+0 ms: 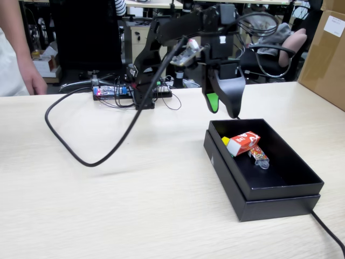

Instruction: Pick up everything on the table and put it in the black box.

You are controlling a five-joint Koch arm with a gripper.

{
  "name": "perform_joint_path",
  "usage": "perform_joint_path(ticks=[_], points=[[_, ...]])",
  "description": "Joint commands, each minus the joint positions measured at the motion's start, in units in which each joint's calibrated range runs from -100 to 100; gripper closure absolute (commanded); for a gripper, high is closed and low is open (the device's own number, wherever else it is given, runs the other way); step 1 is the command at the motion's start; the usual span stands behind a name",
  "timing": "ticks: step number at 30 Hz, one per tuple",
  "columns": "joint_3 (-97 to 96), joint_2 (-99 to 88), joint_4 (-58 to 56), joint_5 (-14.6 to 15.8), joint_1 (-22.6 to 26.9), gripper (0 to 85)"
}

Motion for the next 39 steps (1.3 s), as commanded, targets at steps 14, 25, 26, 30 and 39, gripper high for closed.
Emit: perform_joint_path(ticks=[14,25,26,30,39], points=[[13.8,14.8,-1.8,-6.0,-10.6,37.2],[6.9,15.8,-0.3,-5.6,-9.1,37.2],[4.4,14.4,1.0,-5.6,-9.0,37.2],[-12.9,2.2,10.5,-5.9,-8.7,37.6],[-49.6,-28.4,32.3,-7.1,-8.6,37.5]])
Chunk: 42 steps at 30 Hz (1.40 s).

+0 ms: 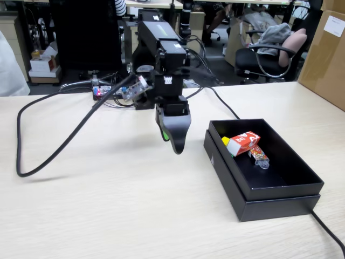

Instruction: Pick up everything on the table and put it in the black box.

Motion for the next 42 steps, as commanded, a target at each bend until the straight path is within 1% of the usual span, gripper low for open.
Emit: perform_joint_path(ticks=[1,7,12,16,19,20,25,36,42], points=[[-5.2,-13.0,7.7,-0.2,0.0,37.5],[-24.0,-30.1,16.2,-0.7,0.8,36.6],[-37.3,-39.8,18.4,0.0,1.7,35.5],[-49.1,-42.6,29.4,-0.3,1.2,35.5],[-55.0,-45.6,31.4,-0.4,0.9,35.2],[-58.8,-47.9,33.2,-0.2,1.2,33.5],[-69.0,-50.9,46.9,-1.0,1.0,33.7],[-82.1,-49.3,62.4,-1.5,0.9,34.7],[-82.4,-49.4,62.7,-1.5,0.7,34.8]])
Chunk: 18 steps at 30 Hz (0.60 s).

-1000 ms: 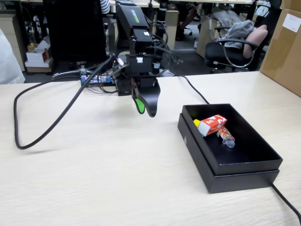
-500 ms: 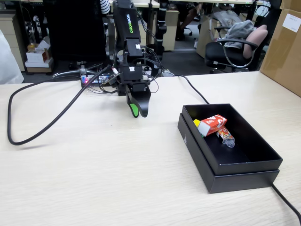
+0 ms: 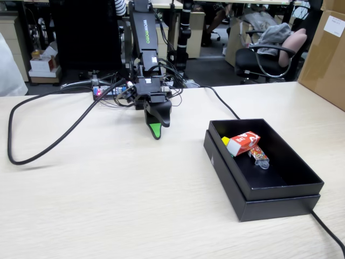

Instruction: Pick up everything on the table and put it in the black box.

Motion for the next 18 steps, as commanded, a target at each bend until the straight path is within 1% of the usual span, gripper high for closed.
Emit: perform_joint_path(ticks=[1,18], points=[[-0.7,0.8,-1.0,-0.1,0.0,35.0],[0.0,1.3,-0.9,-0.1,-0.8,35.1]])
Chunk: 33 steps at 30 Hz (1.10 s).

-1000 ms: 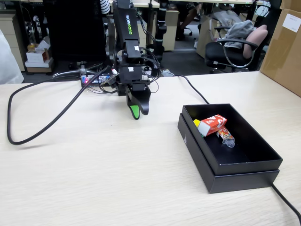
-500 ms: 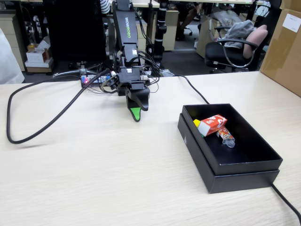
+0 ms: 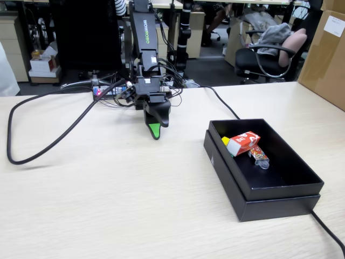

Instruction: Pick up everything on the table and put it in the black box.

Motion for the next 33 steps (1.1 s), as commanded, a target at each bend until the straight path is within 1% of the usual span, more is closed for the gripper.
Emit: perform_joint_path(ticks=[1,33], points=[[0.5,1.5,-0.9,-0.1,-0.3,35.1],[1.0,2.3,-1.0,-0.1,-0.2,35.1]])
